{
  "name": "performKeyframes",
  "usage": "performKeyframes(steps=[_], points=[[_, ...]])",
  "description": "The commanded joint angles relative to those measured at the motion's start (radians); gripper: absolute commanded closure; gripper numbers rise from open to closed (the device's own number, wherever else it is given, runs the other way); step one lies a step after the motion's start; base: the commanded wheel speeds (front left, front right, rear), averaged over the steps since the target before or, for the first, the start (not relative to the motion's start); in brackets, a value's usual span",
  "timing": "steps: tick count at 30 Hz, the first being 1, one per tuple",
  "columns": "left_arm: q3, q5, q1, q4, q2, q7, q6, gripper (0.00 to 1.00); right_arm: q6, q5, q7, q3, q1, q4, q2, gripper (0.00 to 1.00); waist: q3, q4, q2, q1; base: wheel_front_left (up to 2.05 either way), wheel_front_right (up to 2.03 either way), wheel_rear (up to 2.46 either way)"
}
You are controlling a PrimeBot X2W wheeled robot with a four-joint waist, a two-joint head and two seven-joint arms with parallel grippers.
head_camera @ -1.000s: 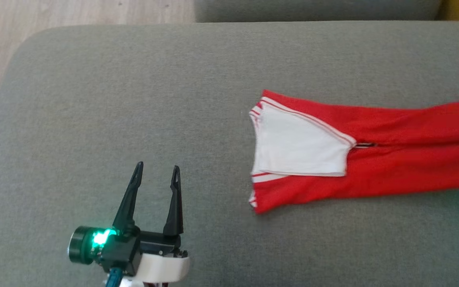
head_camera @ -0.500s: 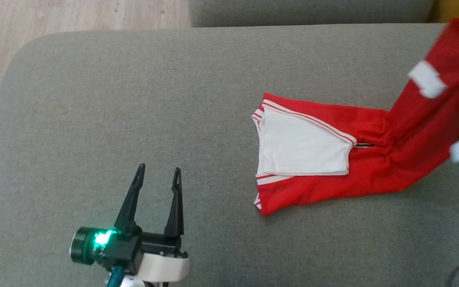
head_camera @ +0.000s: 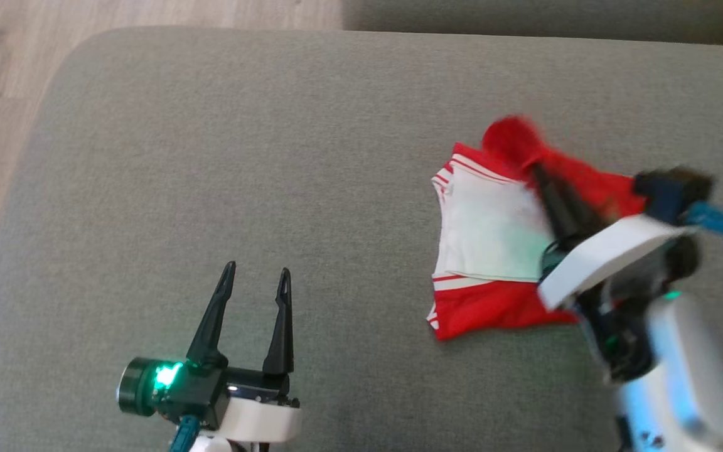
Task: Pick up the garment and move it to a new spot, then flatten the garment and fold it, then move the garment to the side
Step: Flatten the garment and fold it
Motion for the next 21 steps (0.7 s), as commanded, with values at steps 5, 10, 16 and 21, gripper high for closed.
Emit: performKeyframes(steps=[5, 10, 16, 21], points=[[0.026, -0.008, -0.035, -0.025, -0.006, -0.005, 0.001, 0.00, 0.007, 0.085, -0.092, 0.138, 0.005, 0.028, 0.012, 0.00, 0.006, 0.008, 0.0000, 0.0000, 0.00, 0.00, 0.00], [0.029, -0.005, -0.029, -0.018, -0.006, -0.005, -0.001, 0.00, 0.007, 0.211, -0.206, 0.248, 0.012, 0.051, 0.012, 0.00, -0.014, -0.007, 0.0000, 0.0000, 0.00, 0.00, 0.00], [0.033, -0.003, -0.012, -0.016, -0.006, -0.005, -0.003, 0.00, 0.007, 0.166, -0.310, 0.176, 0.012, 0.080, 0.012, 0.00, -0.069, -0.038, 0.0000, 0.0000, 0.00, 0.00, 0.00], [0.042, -0.007, 0.017, -0.013, -0.006, -0.005, 0.001, 0.00, 0.007, 0.088, -0.398, 0.096, 0.072, 0.070, -0.036, 0.00, -0.130, -0.056, 0.0000, 0.0000, 0.00, 0.00, 0.00]])
